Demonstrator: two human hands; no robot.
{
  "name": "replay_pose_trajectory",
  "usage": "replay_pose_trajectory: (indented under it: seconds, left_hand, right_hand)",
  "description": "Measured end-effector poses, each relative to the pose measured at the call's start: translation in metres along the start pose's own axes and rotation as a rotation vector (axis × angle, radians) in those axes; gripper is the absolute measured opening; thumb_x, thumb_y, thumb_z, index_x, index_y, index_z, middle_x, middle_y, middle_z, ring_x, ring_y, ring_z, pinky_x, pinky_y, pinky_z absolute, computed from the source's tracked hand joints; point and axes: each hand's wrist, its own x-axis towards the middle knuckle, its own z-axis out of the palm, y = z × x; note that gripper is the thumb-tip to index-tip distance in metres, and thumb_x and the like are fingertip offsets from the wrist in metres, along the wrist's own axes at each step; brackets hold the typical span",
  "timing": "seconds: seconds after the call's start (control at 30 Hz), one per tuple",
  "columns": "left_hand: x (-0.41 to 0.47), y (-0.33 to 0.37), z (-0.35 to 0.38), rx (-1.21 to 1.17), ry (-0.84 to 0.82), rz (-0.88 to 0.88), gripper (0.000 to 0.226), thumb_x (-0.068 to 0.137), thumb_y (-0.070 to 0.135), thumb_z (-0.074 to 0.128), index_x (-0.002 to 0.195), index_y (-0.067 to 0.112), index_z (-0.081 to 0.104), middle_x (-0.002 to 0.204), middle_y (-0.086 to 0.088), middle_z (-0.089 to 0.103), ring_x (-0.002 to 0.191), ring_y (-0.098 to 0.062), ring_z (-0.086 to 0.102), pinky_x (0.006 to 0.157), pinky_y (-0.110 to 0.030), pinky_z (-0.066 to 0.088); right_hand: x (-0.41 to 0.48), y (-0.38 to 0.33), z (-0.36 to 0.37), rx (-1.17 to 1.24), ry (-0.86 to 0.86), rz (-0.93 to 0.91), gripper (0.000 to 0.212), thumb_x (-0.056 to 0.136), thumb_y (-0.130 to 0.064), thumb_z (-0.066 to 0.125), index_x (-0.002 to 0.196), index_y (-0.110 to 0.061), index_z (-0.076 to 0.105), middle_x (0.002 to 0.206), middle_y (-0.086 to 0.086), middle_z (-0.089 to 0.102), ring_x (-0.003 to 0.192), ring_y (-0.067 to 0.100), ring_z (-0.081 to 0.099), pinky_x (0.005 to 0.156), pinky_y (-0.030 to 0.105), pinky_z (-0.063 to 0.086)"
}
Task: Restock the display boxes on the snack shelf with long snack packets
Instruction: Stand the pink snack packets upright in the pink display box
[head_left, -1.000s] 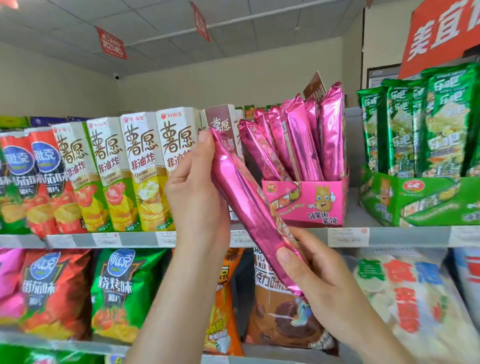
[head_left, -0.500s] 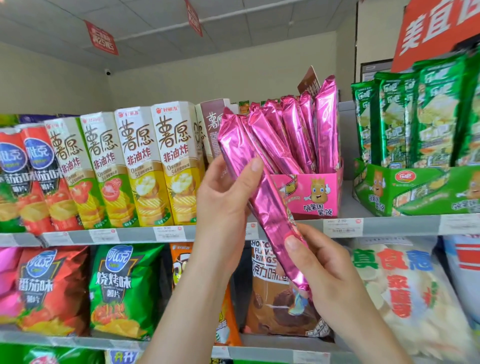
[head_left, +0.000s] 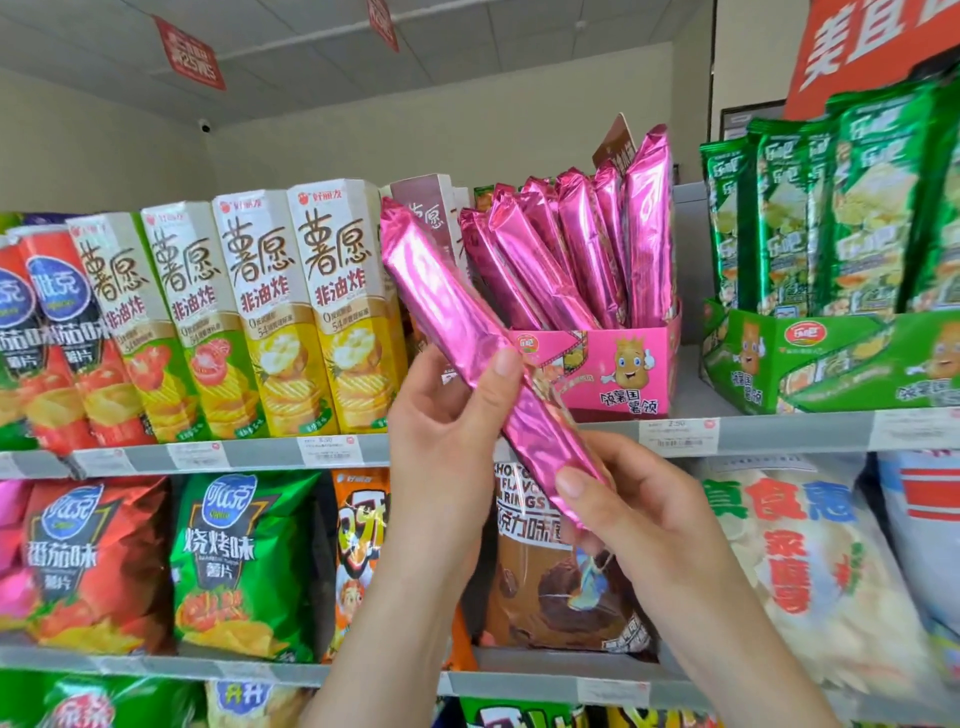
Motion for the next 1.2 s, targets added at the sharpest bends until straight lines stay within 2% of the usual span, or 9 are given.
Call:
replay_pose_trajectory:
  seconds: [0.23, 0.37, 0.5, 0.63, 0.73, 0.9, 1.03, 1.13, 1.2]
  left_hand:
    - [0.003, -0.001, 0.000, -0.104, 0.107, -0.015, 0.027, 0.089, 0.039, 0.067, 0.109, 0.022, 0.069, 0.092, 0.003, 0.073, 0.085, -0.010, 0.068, 0.072, -0.024, 0.053]
    - [0.004, -0.005, 0.003, -0.160, 0.140, -0.057, 0.057, 0.087, 0.035, 0.067, 0.135, 0.009, 0.050, 0.092, 0.005, 0.075, 0.086, -0.009, 0.070, 0.071, -0.022, 0.054]
    - [0.004, -0.008, 0.005, -0.164, 0.146, -0.065, 0.073, 0.079, 0.040, 0.073, 0.139, 0.011, 0.043, 0.097, 0.003, 0.075, 0.091, -0.012, 0.071, 0.074, -0.024, 0.055]
    - [0.002, -0.011, 0.005, -0.162, 0.111, -0.093, 0.068, 0.084, 0.036, 0.070, 0.139, 0.010, 0.041, 0.101, 0.003, 0.075, 0.094, -0.012, 0.071, 0.077, -0.025, 0.055]
    - [-0.004, -0.012, 0.005, -0.029, 0.011, -0.121, 0.071, 0.075, 0.043, 0.078, 0.135, 0.022, 0.047, 0.110, -0.002, 0.073, 0.102, -0.020, 0.070, 0.081, -0.034, 0.057]
    - [-0.016, -0.015, 0.004, 0.166, -0.117, -0.098, 0.041, 0.080, 0.037, 0.077, 0.118, 0.036, 0.062, 0.106, 0.003, 0.074, 0.097, -0.013, 0.071, 0.073, -0.022, 0.056]
    - [-0.013, -0.011, -0.003, 0.141, -0.083, -0.092, 0.050, 0.080, 0.031, 0.073, 0.127, 0.023, 0.058, 0.103, -0.002, 0.075, 0.097, -0.019, 0.072, 0.076, -0.028, 0.057]
    - [-0.015, -0.013, -0.005, 0.109, -0.096, -0.138, 0.050, 0.083, 0.028, 0.069, 0.130, 0.019, 0.055, 0.102, -0.009, 0.075, 0.094, -0.026, 0.072, 0.080, -0.038, 0.058]
    - [-0.018, -0.017, -0.005, 0.092, -0.096, -0.163, 0.051, 0.086, 0.025, 0.065, 0.134, 0.017, 0.052, 0.102, -0.014, 0.074, 0.092, -0.030, 0.071, 0.083, -0.044, 0.057]
  right_hand:
    - [-0.006, -0.002, -0.002, 0.018, -0.022, 0.015, 0.037, 0.065, -0.045, 0.077, 0.101, -0.042, 0.074, 0.094, -0.006, 0.077, 0.083, 0.014, 0.074, 0.066, 0.014, 0.053]
    - [-0.007, -0.001, -0.003, 0.043, 0.000, 0.040, 0.035, 0.066, -0.038, 0.086, 0.099, -0.038, 0.075, 0.088, 0.000, 0.078, 0.078, 0.021, 0.075, 0.057, 0.017, 0.054]
    - [-0.007, 0.003, -0.002, 0.084, 0.067, 0.041, 0.033, 0.062, -0.032, 0.078, 0.094, -0.038, 0.077, 0.083, 0.003, 0.077, 0.071, 0.021, 0.075, 0.053, 0.019, 0.055]
    - [-0.008, 0.005, -0.003, 0.054, 0.129, 0.006, 0.033, 0.057, -0.038, 0.079, 0.090, -0.040, 0.076, 0.076, 0.002, 0.077, 0.065, 0.021, 0.074, 0.051, 0.020, 0.055]
    - [-0.008, 0.008, -0.004, -0.130, 0.225, -0.065, 0.034, 0.059, -0.039, 0.083, 0.091, -0.039, 0.073, 0.071, -0.007, 0.075, 0.060, 0.012, 0.071, 0.052, 0.019, 0.055]
    - [-0.009, 0.014, -0.005, -0.491, 0.268, -0.179, 0.037, 0.065, -0.054, 0.076, 0.097, -0.039, 0.064, 0.079, -0.022, 0.070, 0.068, 0.002, 0.066, 0.056, 0.009, 0.048]
    - [-0.010, 0.009, -0.011, -0.144, 0.042, -0.080, 0.032, 0.077, -0.052, 0.070, 0.104, -0.036, 0.064, 0.102, -0.009, 0.073, 0.088, 0.010, 0.070, 0.070, 0.017, 0.054]
    - [-0.007, 0.006, -0.013, 0.102, 0.060, 0.017, 0.021, 0.087, -0.043, 0.070, 0.095, -0.024, 0.068, 0.096, 0.007, 0.074, 0.086, 0.022, 0.072, 0.066, 0.026, 0.058]
    - [-0.006, 0.008, -0.012, 0.193, 0.075, 0.090, 0.022, 0.078, -0.034, 0.073, 0.091, -0.018, 0.066, 0.094, 0.013, 0.074, 0.084, 0.026, 0.072, 0.069, 0.030, 0.059]
